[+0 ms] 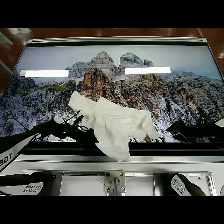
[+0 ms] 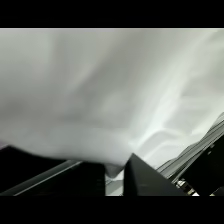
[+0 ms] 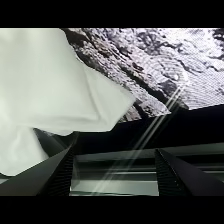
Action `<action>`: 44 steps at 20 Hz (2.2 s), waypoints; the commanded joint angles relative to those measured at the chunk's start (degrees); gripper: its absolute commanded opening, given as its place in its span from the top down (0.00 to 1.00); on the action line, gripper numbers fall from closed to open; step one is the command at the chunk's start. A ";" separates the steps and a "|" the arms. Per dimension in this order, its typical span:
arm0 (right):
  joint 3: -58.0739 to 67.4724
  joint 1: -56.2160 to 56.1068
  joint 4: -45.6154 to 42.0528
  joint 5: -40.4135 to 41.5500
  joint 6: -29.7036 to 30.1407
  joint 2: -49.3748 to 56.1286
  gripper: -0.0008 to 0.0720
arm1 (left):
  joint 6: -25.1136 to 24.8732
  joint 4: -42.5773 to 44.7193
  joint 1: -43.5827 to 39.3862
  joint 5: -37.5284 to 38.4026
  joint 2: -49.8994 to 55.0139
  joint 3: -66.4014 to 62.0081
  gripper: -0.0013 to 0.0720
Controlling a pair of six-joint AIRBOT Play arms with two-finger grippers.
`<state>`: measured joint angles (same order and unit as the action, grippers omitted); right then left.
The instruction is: Fold the shirts.
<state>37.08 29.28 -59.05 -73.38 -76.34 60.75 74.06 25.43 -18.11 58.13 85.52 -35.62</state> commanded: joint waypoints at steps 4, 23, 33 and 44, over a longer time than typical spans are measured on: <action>-0.07 -6.47 0.15 3.13 -0.26 7.04 0.12 | -3.15 -5.77 -1.18 -2.19 -0.22 -3.41 0.93; 10.19 -20.04 -1.01 8.83 -1.42 5.81 0.90 | -10.58 -1.60 11.39 5.95 -11.47 -23.12 0.93; 48.19 -20.04 -5.88 27.50 0.79 -26.03 0.90 | -2.34 18.82 25.42 6.86 -32.50 -74.90 0.93; 53.79 -20.04 -18.40 7.02 -12.50 -26.56 0.90 | 6.67 41.03 27.19 17.59 -40.89 -77.46 0.93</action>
<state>90.28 9.26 -74.00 -58.30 -84.01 32.75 78.63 60.29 8.88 72.07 45.54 -115.26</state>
